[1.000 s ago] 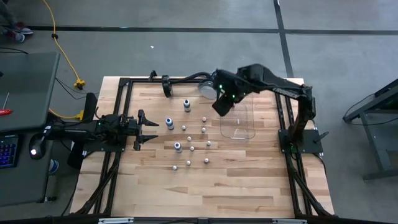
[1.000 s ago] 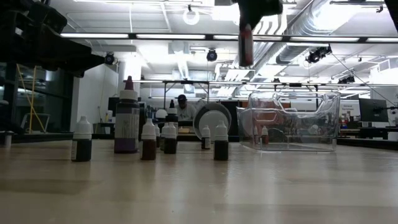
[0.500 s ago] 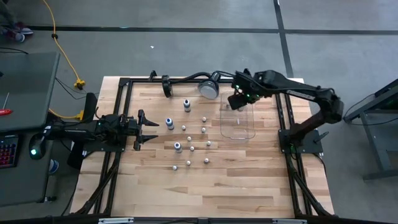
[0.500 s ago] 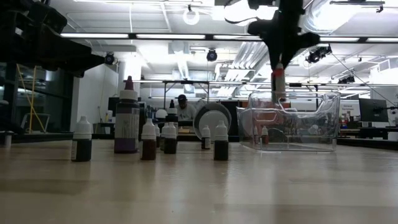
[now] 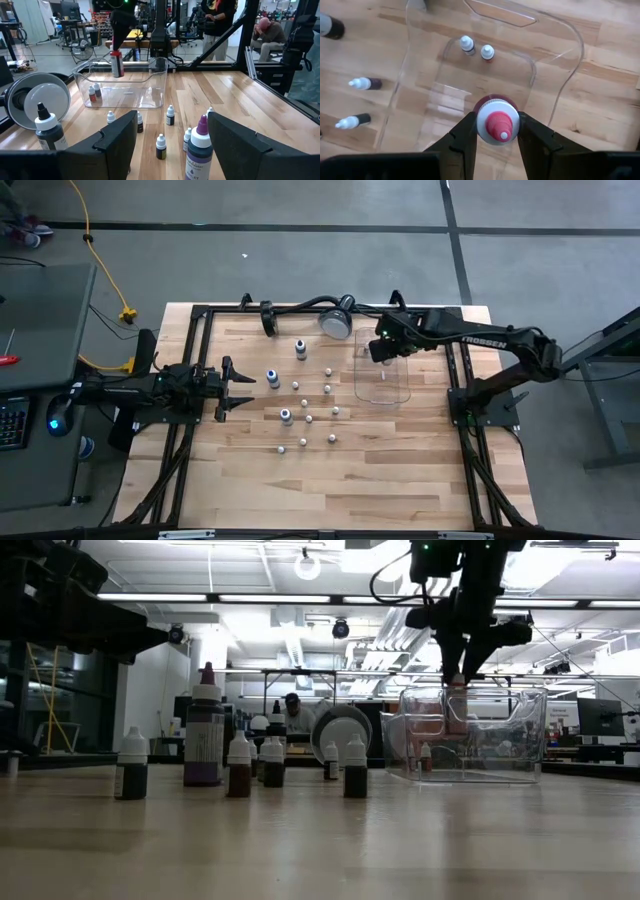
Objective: Pick & Place food coloring
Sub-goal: Put the big pink food coloring bottle into the transparent bin, then put the small blue food coloring bottle into the transparent bin
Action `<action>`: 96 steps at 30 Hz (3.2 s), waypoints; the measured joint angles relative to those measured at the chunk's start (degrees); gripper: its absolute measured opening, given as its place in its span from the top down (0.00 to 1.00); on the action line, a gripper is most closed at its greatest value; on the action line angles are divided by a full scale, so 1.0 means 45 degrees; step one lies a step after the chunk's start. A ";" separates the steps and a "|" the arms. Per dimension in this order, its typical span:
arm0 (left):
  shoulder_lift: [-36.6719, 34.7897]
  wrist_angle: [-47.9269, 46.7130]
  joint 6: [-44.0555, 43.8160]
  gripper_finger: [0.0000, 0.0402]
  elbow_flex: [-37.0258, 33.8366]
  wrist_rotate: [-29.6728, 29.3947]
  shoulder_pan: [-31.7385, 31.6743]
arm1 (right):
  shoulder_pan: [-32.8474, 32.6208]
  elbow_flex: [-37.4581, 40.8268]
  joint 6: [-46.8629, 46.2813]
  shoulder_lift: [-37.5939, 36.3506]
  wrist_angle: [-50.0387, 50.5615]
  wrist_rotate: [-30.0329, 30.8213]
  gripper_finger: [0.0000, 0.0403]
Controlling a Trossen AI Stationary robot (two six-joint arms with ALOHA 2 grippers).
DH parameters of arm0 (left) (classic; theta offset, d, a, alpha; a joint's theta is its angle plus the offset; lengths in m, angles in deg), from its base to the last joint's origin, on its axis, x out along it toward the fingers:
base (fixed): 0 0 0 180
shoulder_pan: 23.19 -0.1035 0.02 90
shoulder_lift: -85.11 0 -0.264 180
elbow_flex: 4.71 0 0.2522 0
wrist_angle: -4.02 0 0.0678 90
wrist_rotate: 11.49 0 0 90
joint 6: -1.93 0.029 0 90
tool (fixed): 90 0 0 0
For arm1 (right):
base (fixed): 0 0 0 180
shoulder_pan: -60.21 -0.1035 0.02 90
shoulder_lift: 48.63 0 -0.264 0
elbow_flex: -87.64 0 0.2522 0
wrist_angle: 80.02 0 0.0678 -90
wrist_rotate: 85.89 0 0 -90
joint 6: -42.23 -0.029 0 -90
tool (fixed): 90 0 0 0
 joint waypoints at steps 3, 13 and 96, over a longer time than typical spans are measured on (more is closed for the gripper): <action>0.0002 -0.0001 0.0000 0.41 0.0000 0.0000 0.0000 | 0.0024 0.0000 0.0004 0.0003 -0.0004 0.0010 0.73; 0.0003 -0.0002 0.0000 0.41 0.0003 0.0000 0.0005 | 0.1200 -0.0010 0.1320 0.0277 -0.0386 -0.0009 0.73; 0.0003 -0.0002 0.0000 0.41 0.0001 0.0000 0.0001 | -0.3639 -0.0034 0.5545 -0.2414 -0.1734 -0.0412 0.45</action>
